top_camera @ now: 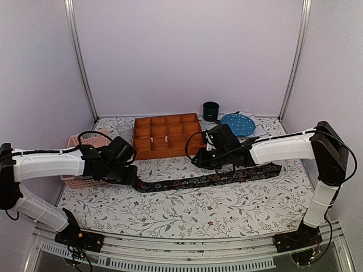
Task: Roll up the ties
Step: Roll the tie at the center of the board.
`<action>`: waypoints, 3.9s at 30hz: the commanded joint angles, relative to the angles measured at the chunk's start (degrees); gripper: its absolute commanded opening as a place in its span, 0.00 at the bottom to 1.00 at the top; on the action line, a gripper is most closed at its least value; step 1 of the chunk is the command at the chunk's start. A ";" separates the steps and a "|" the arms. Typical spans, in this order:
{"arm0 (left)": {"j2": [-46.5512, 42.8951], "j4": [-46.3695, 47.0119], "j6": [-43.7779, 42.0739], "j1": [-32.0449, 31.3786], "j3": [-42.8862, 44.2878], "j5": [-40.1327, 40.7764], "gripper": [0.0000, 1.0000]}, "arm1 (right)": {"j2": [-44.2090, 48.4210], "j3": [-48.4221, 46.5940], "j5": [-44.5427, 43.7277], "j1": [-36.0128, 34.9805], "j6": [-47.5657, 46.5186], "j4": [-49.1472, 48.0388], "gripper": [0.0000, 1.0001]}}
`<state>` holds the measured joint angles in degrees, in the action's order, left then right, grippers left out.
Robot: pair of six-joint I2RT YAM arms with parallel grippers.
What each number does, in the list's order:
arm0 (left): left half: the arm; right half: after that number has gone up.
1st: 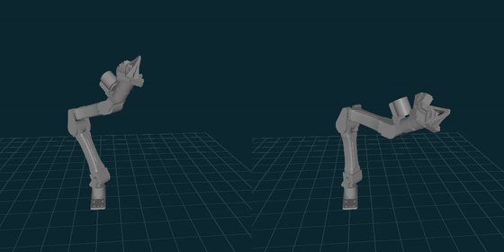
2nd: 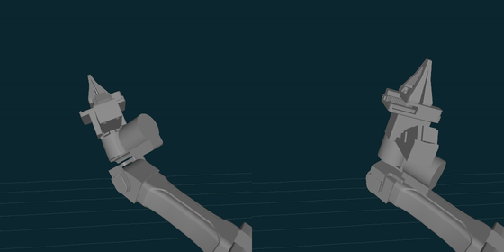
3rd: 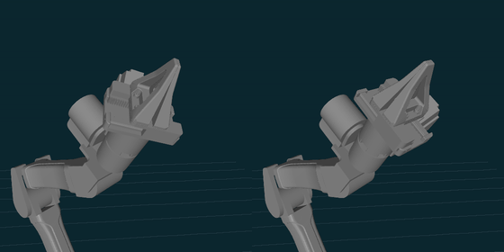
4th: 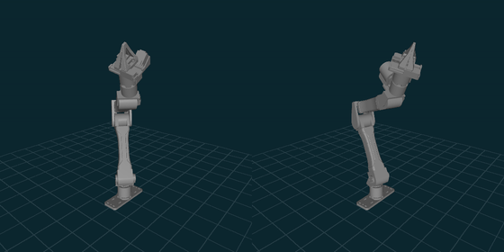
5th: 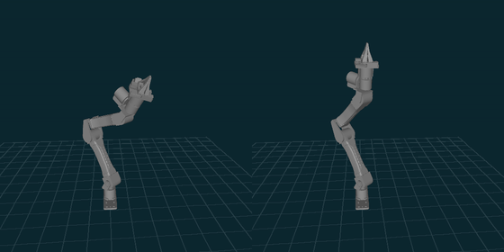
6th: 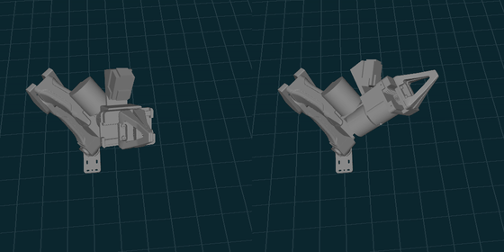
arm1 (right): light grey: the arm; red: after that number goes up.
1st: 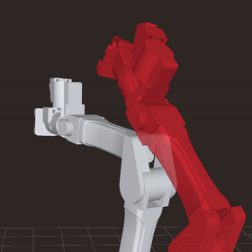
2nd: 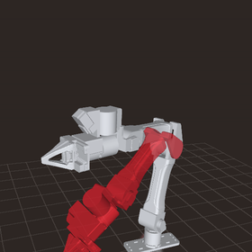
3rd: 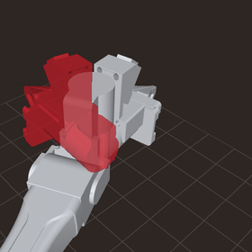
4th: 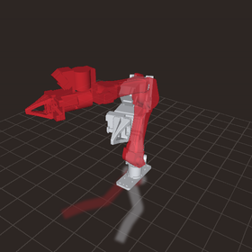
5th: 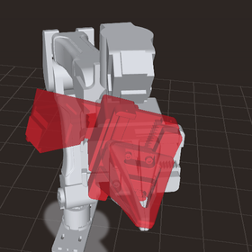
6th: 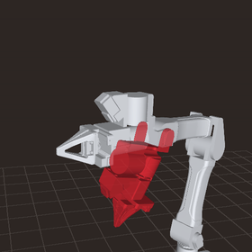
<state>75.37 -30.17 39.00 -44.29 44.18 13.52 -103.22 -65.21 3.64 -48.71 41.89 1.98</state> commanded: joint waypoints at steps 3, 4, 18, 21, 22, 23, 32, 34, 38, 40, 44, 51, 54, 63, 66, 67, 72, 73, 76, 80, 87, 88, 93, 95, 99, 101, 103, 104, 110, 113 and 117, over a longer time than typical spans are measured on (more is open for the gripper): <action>8.19 -5.72 -2.57 -4.10 6.87 7.09 0.00 | -3.56 2.78 2.19 0.33 -0.87 -3.51 0.19; 9.20 -6.11 -2.71 -4.55 7.68 7.60 0.00 | -3.77 3.16 2.57 0.29 -0.64 -3.96 0.19; 18.00 -4.01 -4.14 -9.08 14.08 7.21 0.00 | -5.71 5.24 5.63 0.28 1.74 -7.30 0.18; 19.83 -3.31 -4.20 -10.15 15.07 6.84 0.00 | -6.39 5.63 6.17 0.21 2.28 -7.87 0.17; 20.34 -3.05 -4.20 -10.38 15.32 6.75 0.00 | -6.59 5.75 6.42 0.24 2.63 -8.06 0.17; 20.79 -2.81 -4.26 -10.50 15.51 6.64 0.00 | -6.71 5.79 6.55 0.25 2.77 -8.31 0.17; 22.98 -1.09 -4.61 -10.90 16.82 5.68 0.00 | -6.48 6.06 6.71 0.04 3.44 -8.57 0.17; 23.28 -0.58 -4.72 -10.88 16.92 5.11 0.02 | -6.51 6.06 6.71 0.03 3.54 -8.57 0.17; 24.03 0.54 -4.89 -10.90 16.75 4.23 0.11 | -6.39 6.16 6.70 0.00 3.72 -8.61 0.17; 24.48 1.17 -5.06 -10.90 16.70 3.68 0.13 | -6.25 6.17 6.69 -0.02 3.77 -8.61 0.17; 25.40 2.12 -5.13 -10.86 16.77 2.78 0.18 | -5.87 6.14 6.63 -0.05 3.73 -8.33 0.17; 25.44 2.96 -5.25 -10.90 16.91 2.13 0.31 | -4.91 5.98 6.43 0.01 3.46 -7.95 0.17; 25.44 3.31 -5.18 -10.90 16.99 2.04 0.37 | -4.78 5.98 6.51 -0.05 3.46 -7.95 0.17; 23.51 4.65 -4.74 -10.99 16.48 0.76 0.50 | -2.90 6.07 6.10 -0.02 3.30 -7.40 0.17; 21.85 5.06 -4.32 -10.99 16.14 0.63 0.57 | -1.79 5.70 6.02 -0.01 3.05 -7.05 0.19; 21.29 5.18 -4.17 -10.99 15.97 0.70 0.59 | -1.42 5.64 5.91 -0.02 2.91 -6.95 0.20; 18.66 4.78 -3.57 -10.99 15.72 1.55 0.63 | -1.09 4.29 5.80 -0.06 2.35 -5.82 0.25; 18.14 4.65 -3.58 -10.99 15.69 1.65 0.63 | -1.10 4.09 5.85 -0.07 2.16 -5.70 0.25; 16.52 3.85 -2.92 -10.99 15.29 2.44 0.64 | -1.22 2.93 5.70 -0.02 0.81 -4.52 0.28; 11.46 3.99 -0.40 -10.99 12.02 5.06 0.64 | -1.24 -0.22 6.06 -0.07 -4.00 -1.03 0.35; -0.10 9.42 6.43 -10.52 1.17 8.16 0.59 | -5.49 -9.05 13.67 -2.14 -10.55 2.70 0.30; -1.38 10.50 6.96 -10.29 -0.12 8.00 0.57 | -6.88 -10.80 14.91 -3.15 -10.95 3.21 0.28; -5.00 16.31 8.32 -6.24 -6.42 2.03 0.40 | -14.52 -17.43 21.97 -7.09 -9.13 1.41 0.16; -5.67 20.26 8.24 -2.90 -8.92 -2.32 0.39 | -16.77 -18.92 23.89 -8.06 -7.26 0.01 0.12; -6.37 25.60 7.81 0.63 -11.96 -7.60 0.48 | -20.63 -22.28 24.97 -9.21 -4.94 -0.09 0.05; -6.38 27.16 7.59 1.33 -12.76 -8.26 0.59 | -22.29 -23.35 24.98 -9.30 -3.71 0.03 0.02; -6.18 28.56 7.86 2.13 -13.86 -8.76 0.69 | -23.76 -24.27 24.42 -9.23 -2.59 0.50 0.00; -5.99 29.28 8.03 2.52 -14.34 -9.00 0.72 | -24.53 -24.86 24.24 -9.29 -2.27 1.03 0.00; -4.01 32.27 8.66 4.49 -16.34 -11.44 0.76 | -28.26 -27.70 22.43 -9.27 -0.60 3.80 0.00; -3.28 32.90 8.51 4.82 -16.78 -12.33 0.76 | -28.84 -27.80 20.16 -9.05 -0.24 5.05 0.00; -2.47 33.96 8.31 5.41 -17.33 -13.28 0.75 | -29.61 -27.78 18.58 -8.23 0.11 6.43 0.00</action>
<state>71.83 0.91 47.40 -39.99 27.99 2.13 -127.63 -91.72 24.93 -57.80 41.19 6.15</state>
